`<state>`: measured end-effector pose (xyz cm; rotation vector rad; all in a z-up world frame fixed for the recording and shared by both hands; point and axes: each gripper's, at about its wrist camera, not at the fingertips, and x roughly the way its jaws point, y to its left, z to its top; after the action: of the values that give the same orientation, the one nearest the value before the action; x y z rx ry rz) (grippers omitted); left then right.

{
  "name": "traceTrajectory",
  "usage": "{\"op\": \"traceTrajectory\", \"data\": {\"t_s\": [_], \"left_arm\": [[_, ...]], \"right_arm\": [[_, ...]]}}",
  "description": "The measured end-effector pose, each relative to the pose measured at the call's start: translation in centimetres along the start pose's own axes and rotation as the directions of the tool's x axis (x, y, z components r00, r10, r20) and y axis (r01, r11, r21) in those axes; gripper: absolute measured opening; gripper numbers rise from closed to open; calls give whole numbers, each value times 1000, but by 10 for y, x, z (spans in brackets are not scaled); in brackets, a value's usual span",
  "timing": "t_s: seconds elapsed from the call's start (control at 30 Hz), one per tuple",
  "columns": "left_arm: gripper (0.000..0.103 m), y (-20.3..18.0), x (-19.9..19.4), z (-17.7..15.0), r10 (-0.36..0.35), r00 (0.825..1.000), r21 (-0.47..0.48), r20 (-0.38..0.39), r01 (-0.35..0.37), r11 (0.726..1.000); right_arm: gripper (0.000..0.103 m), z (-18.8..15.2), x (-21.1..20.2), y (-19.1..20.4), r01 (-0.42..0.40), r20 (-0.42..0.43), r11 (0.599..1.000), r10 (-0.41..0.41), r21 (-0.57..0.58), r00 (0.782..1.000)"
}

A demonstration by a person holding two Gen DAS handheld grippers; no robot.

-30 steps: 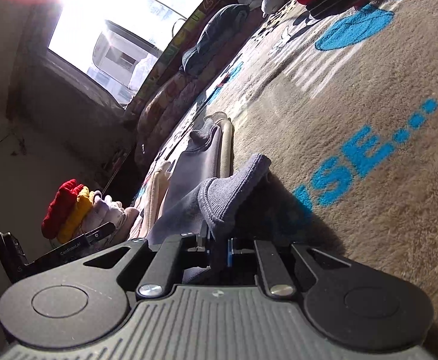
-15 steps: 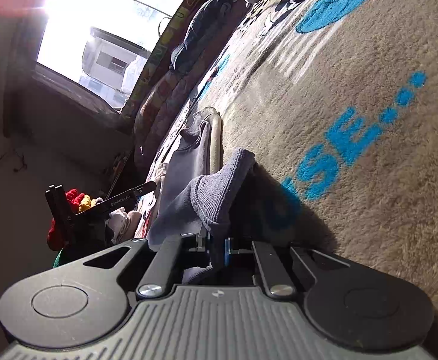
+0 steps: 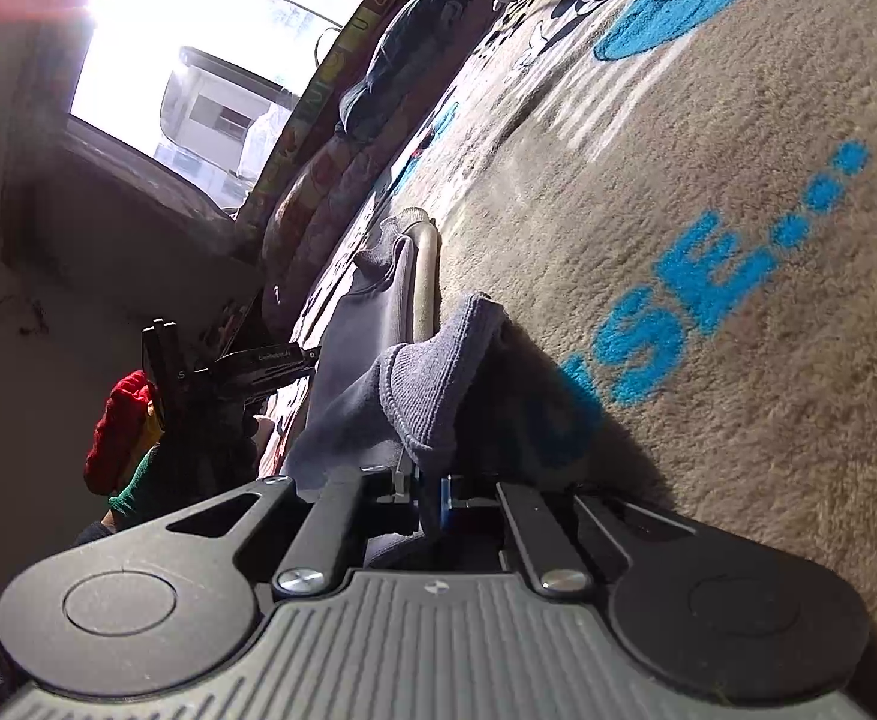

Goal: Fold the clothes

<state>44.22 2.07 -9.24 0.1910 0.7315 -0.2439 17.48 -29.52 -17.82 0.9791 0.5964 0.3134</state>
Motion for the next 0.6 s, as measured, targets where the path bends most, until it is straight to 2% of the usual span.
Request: {"op": "traceTrajectory", "data": {"t_s": [0.03,0.07,0.1,0.17,0.23,0.47,0.6], "left_arm": [[17,-4,4,-3,21,1000,19,-14,-21,1000],[17,-3,-9,-2,33,999,-31,22,-33,999],[17,0,-30,-2,12,996,-71,85,-6,997],[17,2,-66,-9,-8,989,-85,150,21,996],[17,1,-98,-23,6,985,-75,174,7,997],[18,-19,-207,-132,14,978,-78,207,2,997],[18,-26,-228,-178,34,981,-118,189,-12,993]], "right_arm": [[5,0,0,0,0,2,1000,0,-1,1000],[5,0,0,1,0,4,1000,0,-2,1000],[5,1,0,1,0,6,1000,0,-2,1000],[5,0,0,2,3,9,1000,-3,-6,1000],[5,0,0,3,5,12,1000,-5,-10,1000],[5,0,2,5,-4,16,1000,4,-4,1000],[9,0,-1,5,-33,36,999,33,-3,999]]}}
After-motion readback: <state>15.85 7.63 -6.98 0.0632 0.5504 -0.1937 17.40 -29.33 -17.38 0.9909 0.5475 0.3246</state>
